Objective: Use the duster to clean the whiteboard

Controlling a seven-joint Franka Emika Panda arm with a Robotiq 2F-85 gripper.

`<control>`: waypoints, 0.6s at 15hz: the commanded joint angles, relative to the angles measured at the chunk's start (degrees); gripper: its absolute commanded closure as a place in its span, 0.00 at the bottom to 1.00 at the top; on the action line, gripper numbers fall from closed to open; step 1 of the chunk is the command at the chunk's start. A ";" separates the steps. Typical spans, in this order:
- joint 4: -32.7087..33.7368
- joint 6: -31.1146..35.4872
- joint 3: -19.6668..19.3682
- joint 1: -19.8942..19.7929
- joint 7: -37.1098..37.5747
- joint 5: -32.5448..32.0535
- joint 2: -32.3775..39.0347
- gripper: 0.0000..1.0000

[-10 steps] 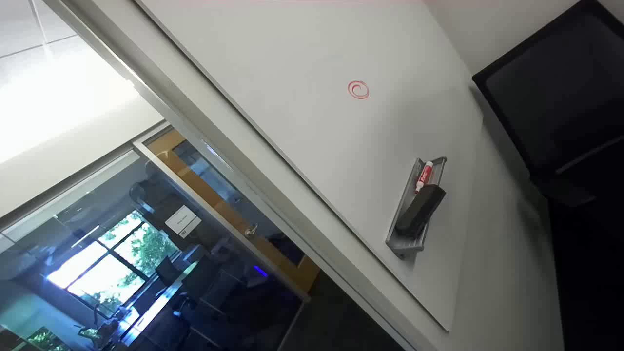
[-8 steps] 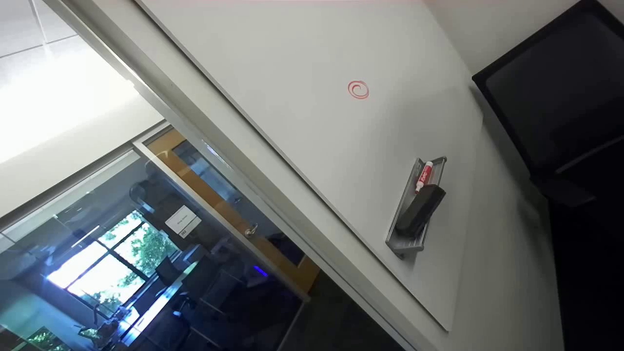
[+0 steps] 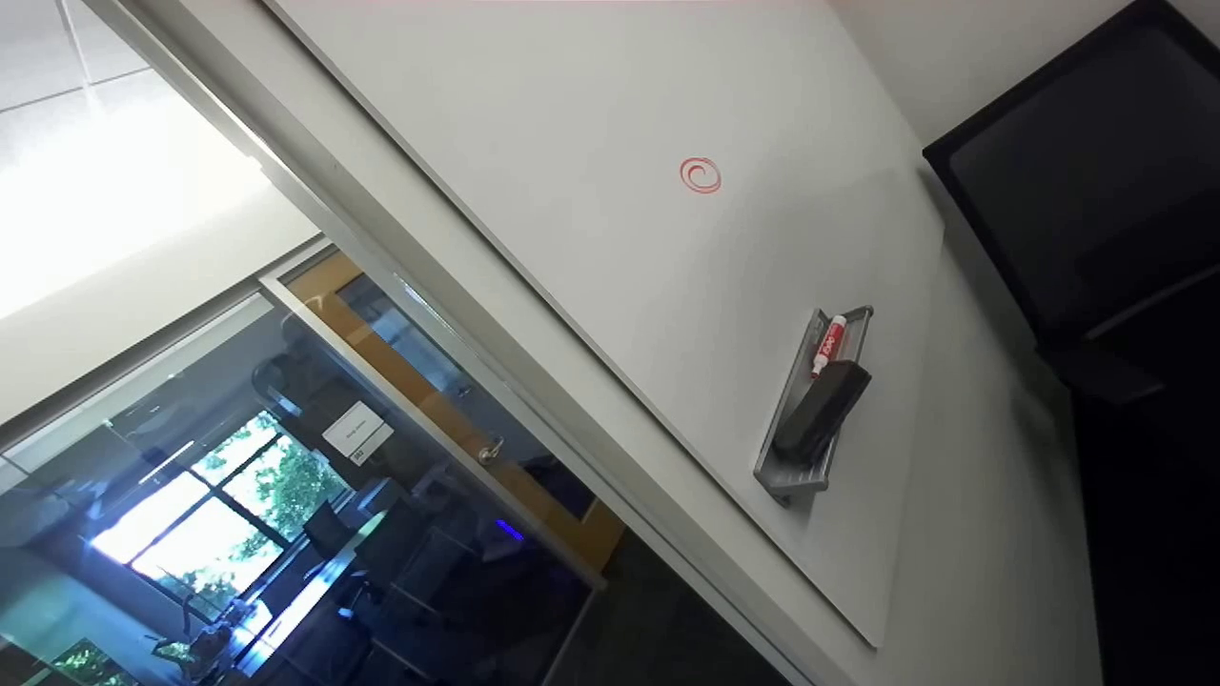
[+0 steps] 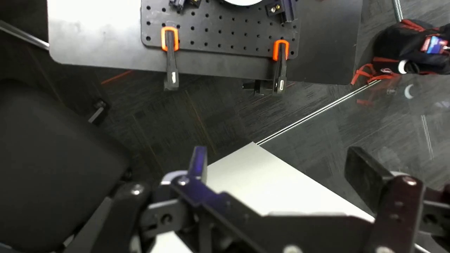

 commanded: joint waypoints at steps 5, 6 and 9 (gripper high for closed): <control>-0.76 5.23 7.60 9.30 -8.10 0.64 -3.30 0.00; -0.86 5.50 8.83 10.29 -8.78 -0.86 -3.51 0.00; 0.08 3.85 8.65 10.56 -6.76 -0.06 -2.44 0.00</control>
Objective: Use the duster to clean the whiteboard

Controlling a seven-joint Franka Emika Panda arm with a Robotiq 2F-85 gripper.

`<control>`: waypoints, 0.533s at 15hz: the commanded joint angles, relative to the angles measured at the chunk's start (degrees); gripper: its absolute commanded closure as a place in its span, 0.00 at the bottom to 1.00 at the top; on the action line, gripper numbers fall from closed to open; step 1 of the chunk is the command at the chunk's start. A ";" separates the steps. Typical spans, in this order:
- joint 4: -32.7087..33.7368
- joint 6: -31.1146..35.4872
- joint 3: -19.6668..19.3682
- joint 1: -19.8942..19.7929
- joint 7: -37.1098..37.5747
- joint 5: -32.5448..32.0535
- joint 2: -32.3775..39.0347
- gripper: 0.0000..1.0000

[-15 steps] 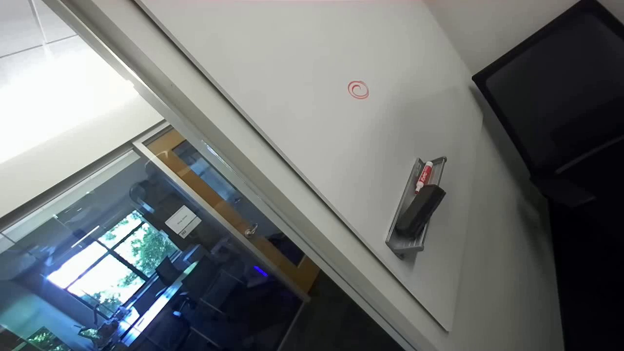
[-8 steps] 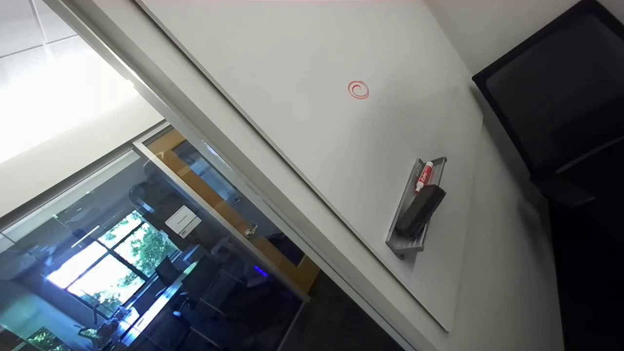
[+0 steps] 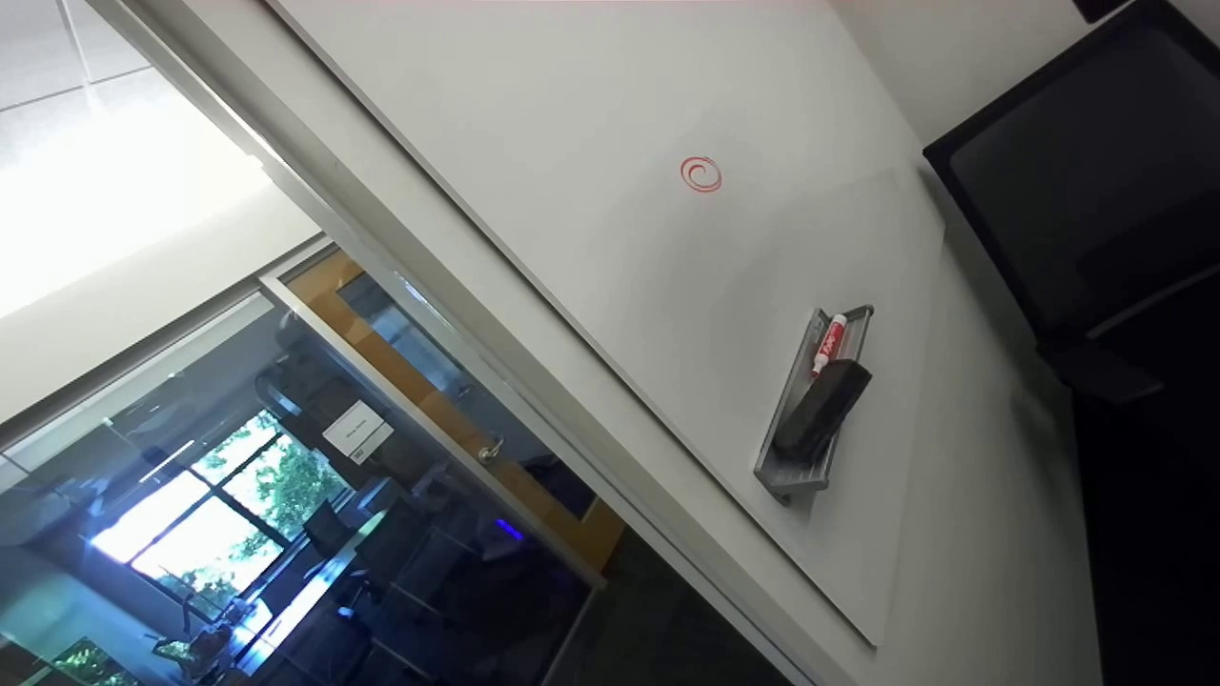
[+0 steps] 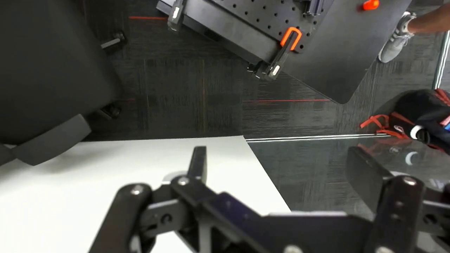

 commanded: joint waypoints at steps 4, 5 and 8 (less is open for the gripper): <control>0.02 1.90 -0.56 1.13 -2.35 0.30 0.00 0.00; 0.21 4.19 -0.34 2.25 -4.18 0.19 0.20 0.00; 1.59 9.12 -0.03 5.65 -10.21 0.25 2.09 0.00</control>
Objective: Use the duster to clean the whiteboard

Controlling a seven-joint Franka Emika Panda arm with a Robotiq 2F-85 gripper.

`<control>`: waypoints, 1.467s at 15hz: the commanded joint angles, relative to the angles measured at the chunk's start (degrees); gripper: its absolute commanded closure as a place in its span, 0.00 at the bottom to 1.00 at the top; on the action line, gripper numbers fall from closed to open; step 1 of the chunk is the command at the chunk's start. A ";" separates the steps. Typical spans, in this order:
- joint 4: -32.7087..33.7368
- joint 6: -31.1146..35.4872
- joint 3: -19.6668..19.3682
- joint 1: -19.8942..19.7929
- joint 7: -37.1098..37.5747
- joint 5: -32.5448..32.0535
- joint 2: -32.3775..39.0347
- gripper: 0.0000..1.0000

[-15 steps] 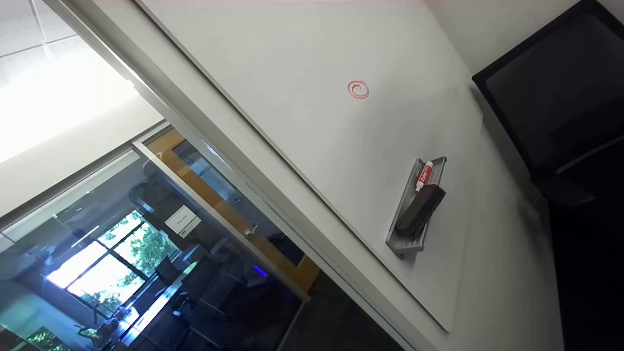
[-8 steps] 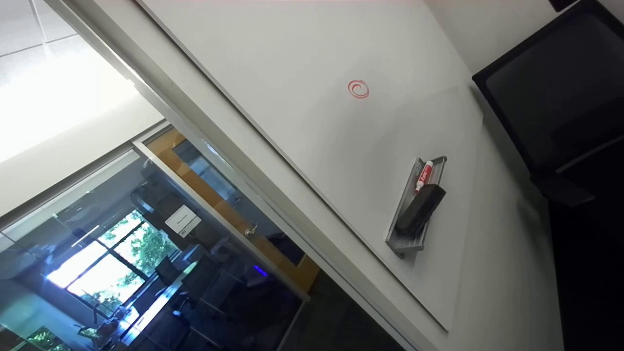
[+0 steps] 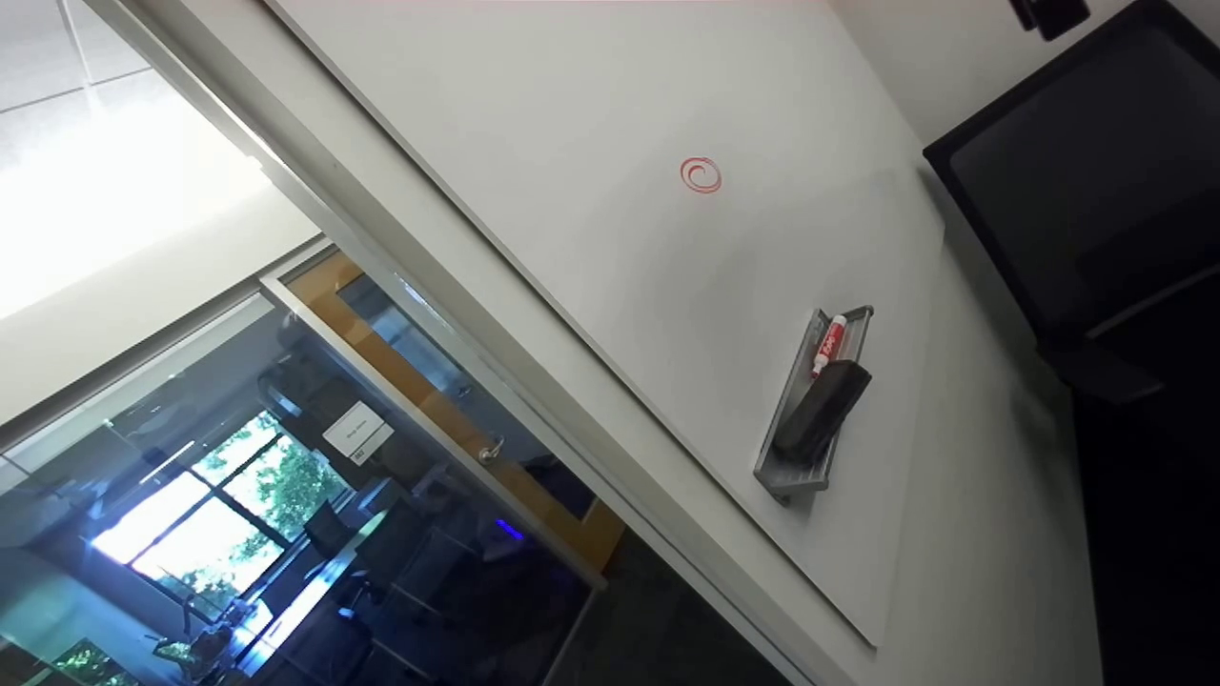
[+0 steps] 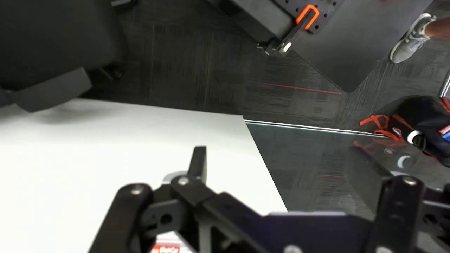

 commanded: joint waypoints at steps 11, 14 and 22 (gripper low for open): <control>2.95 25.92 2.78 10.95 -24.81 1.44 15.50 0.00; 6.18 27.80 5.88 10.35 -23.56 0.44 21.62 0.00; 12.37 26.52 10.62 7.43 -23.06 0.42 31.74 0.00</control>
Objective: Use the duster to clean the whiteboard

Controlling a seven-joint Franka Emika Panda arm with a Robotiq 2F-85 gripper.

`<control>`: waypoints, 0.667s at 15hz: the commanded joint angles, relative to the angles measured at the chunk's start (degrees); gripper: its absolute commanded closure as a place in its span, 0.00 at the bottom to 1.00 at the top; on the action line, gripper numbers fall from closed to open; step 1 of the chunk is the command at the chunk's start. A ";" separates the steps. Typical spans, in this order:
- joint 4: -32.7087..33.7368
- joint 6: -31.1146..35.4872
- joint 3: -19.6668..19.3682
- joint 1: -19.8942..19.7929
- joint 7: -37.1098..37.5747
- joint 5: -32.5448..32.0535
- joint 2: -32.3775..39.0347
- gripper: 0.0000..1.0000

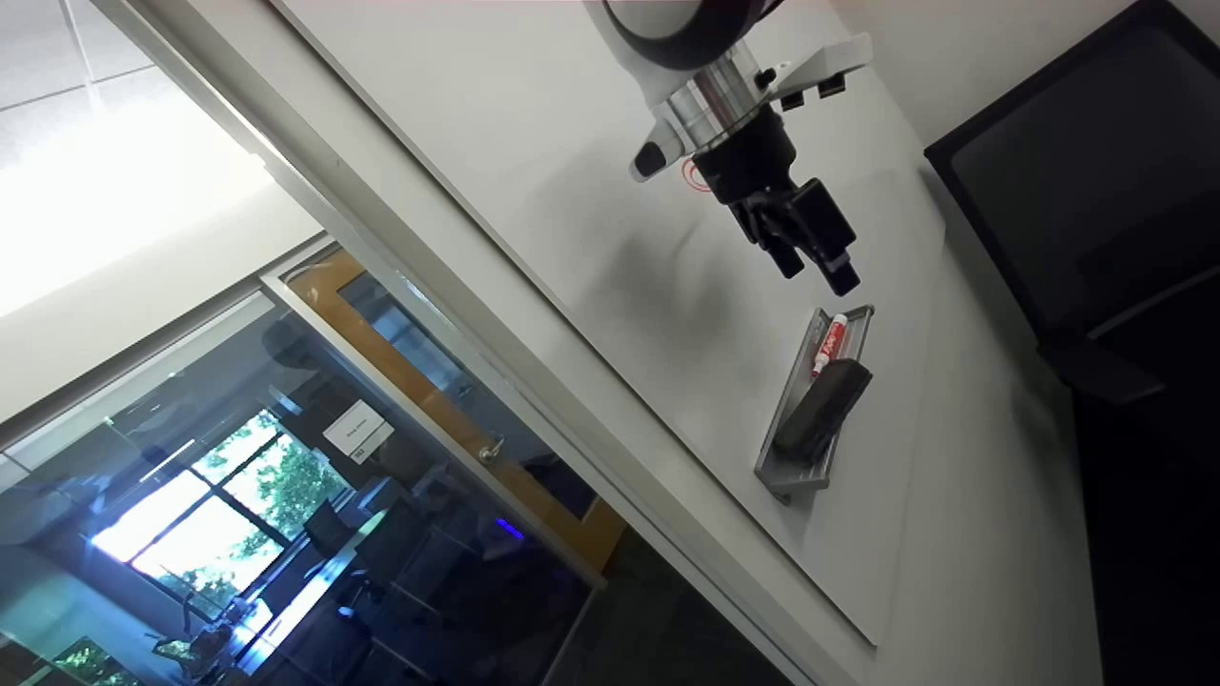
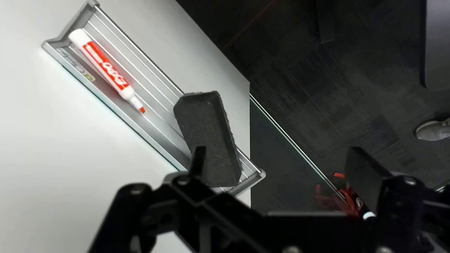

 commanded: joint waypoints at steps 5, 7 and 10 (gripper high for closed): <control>0.78 -0.09 2.41 -2.38 -0.27 0.49 1.25 0.00; 0.78 -0.09 2.39 -2.38 -0.27 0.49 1.08 0.00; 1.96 4.29 3.39 -2.69 0.37 -1.02 3.98 0.00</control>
